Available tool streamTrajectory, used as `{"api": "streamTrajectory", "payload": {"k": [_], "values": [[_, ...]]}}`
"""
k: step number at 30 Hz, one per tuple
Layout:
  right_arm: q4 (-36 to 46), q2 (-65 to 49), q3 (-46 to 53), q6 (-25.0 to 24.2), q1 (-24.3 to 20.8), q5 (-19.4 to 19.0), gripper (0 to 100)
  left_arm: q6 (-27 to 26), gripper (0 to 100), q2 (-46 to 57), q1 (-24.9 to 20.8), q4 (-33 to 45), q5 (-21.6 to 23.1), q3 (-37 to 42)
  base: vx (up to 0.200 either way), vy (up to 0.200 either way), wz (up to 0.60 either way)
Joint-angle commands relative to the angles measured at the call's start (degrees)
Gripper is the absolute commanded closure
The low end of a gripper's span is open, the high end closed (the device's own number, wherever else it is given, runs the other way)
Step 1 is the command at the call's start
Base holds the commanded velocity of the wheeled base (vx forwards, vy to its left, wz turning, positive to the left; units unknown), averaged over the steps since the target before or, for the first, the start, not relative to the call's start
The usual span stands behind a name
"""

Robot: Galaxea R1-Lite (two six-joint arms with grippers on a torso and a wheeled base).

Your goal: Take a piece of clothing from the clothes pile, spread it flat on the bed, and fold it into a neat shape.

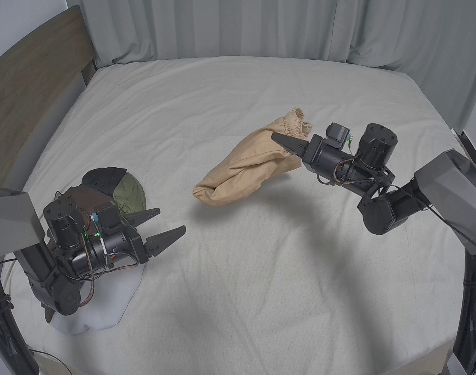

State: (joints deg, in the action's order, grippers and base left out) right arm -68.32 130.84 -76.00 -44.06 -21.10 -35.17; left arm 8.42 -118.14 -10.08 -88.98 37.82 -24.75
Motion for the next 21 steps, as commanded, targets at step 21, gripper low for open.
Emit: {"api": "streamTrajectory", "payload": {"k": [21], "values": [[16.1,15.2,-32.5,-1.2,0.2,1.7,100,0.2,0,-1.2,-0.1,-0.1,0.9,0.3,0.000,0.000,0.00]]}}
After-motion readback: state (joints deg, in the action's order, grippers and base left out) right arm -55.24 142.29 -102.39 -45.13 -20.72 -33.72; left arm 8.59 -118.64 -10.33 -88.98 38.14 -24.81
